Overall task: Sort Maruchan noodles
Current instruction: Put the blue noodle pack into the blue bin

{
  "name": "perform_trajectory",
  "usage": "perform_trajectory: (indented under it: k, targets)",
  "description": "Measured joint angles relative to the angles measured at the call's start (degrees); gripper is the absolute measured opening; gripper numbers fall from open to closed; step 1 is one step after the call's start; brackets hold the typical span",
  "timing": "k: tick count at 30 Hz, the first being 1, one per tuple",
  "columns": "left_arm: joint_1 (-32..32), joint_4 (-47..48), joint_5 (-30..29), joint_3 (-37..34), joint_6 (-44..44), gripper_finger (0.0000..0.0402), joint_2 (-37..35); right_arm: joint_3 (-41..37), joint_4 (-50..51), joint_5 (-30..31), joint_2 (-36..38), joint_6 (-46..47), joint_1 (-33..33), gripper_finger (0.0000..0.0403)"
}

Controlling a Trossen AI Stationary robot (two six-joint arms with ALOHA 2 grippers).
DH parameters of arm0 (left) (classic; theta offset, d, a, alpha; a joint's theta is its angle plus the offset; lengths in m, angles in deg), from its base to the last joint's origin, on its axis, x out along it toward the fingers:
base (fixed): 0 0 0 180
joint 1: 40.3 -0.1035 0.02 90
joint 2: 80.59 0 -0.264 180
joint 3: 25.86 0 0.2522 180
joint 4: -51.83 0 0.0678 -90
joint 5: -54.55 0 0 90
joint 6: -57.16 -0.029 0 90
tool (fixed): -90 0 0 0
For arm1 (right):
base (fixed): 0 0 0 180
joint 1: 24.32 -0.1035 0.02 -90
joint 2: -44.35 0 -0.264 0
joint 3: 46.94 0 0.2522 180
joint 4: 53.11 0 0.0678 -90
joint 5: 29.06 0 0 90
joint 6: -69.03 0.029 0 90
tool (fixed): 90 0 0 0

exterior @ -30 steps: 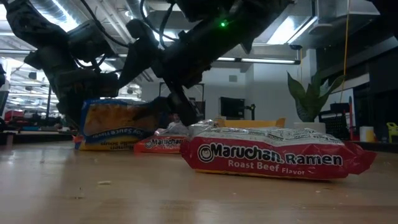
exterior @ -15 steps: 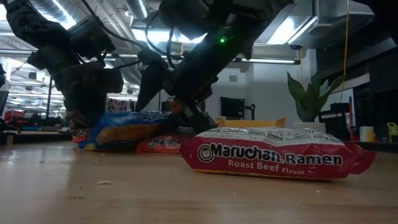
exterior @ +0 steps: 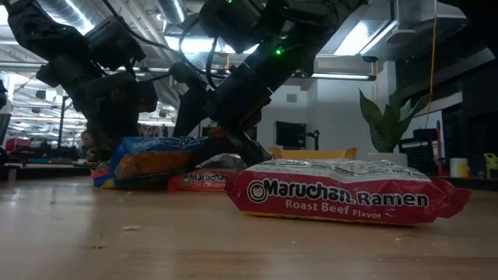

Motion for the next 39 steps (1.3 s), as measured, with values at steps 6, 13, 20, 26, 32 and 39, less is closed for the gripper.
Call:
perform_trajectory:
  k: [6, 13, 20, 26, 32, 39]
  targets:
    - [0.00, -0.35, 0.38, 0.00, -1.02, 0.0000, -0.05, 0.02, -0.63, -1.32, 0.00, -3.20, 0.04, 0.0082]
    - [-1.19, -0.06, 9.69, 0.00, 2.11, 0.0000, -4.06, 0.00, -2.23, -3.67, 0.08, -6.68, 0.00, 0.0049]
    - [-2.65, -0.33, 13.90, 0.00, 8.97, 0.0000, -14.16, 0.00, -5.29, -6.10, 1.28, -12.20, -0.04, 0.0022]
    - [-3.91, -0.39, 13.88, 0.02, 14.38, 0.0000, -23.69, -0.07, -3.43, -9.47, 3.42, -16.47, -0.04, 0.0024]
    - [-3.96, -0.62, 13.57, 0.09, 19.20, 0.0000, -31.67, -0.04, -1.25, -12.22, 7.89, -22.64, -1.35, 0.0024]
    - [-3.96, -0.77, 10.49, 0.09, 21.62, 0.0000, -37.08, -0.04, 13.65, -8.61, 17.76, -28.01, -5.17, 0.0027]
